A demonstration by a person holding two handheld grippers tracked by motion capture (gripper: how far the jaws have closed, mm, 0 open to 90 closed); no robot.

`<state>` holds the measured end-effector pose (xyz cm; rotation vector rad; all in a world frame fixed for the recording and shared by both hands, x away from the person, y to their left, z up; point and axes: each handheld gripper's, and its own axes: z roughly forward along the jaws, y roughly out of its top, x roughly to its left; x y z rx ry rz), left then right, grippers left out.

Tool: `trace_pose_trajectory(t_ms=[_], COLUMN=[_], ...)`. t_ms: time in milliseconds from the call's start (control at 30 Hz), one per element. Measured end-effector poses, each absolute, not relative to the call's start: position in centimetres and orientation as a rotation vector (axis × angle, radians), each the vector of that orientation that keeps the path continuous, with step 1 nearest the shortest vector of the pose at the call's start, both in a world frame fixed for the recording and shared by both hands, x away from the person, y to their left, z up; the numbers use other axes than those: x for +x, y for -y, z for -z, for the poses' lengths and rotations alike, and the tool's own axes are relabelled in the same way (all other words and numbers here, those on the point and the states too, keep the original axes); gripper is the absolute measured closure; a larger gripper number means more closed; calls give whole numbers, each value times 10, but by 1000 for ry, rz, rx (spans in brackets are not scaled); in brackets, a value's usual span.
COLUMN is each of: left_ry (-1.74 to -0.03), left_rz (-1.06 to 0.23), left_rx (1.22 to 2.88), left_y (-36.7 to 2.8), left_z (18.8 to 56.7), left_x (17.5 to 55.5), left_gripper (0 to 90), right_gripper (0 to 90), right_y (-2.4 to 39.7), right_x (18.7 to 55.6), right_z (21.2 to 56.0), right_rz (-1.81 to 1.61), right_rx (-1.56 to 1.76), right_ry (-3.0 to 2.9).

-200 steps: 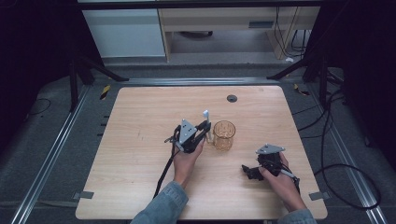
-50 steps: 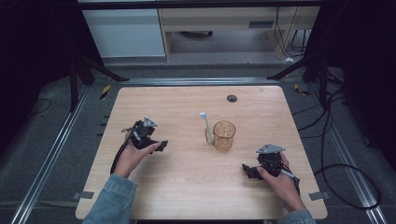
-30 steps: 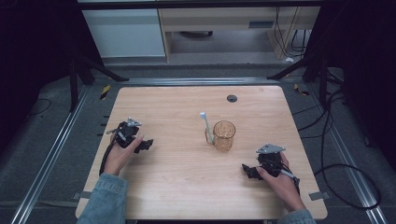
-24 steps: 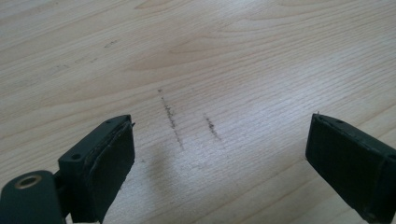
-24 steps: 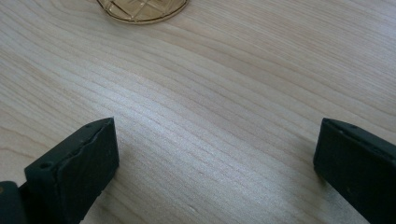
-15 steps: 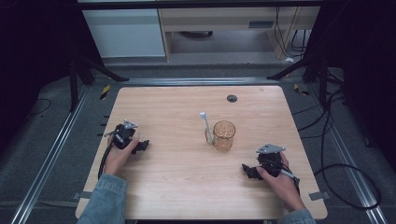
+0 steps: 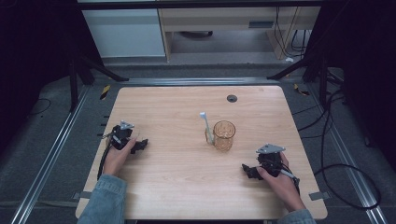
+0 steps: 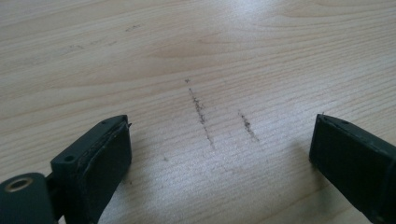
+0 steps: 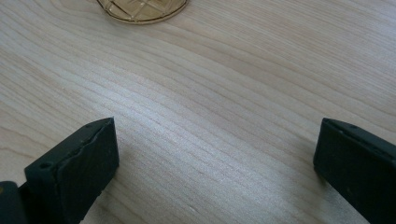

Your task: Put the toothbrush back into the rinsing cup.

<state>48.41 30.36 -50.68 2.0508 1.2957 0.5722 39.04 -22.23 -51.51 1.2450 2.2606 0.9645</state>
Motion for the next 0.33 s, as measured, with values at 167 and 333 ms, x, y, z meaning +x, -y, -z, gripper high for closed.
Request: trace_pose_trajectory(t_ms=[167,333], left_ry=[-1290,-1358], left_rz=[-577,-595], left_rx=[2041,2020], left_y=[-303,-301], left_z=[508,508], left_x=[485,482], left_gripper=[31,0], right_gripper=[4,4], right_y=[222,222], right_x=[390,390], right_z=[515,515], right_rz=[-964,-965], right_rx=[1246,1244], right_ry=[-2260,-2261])
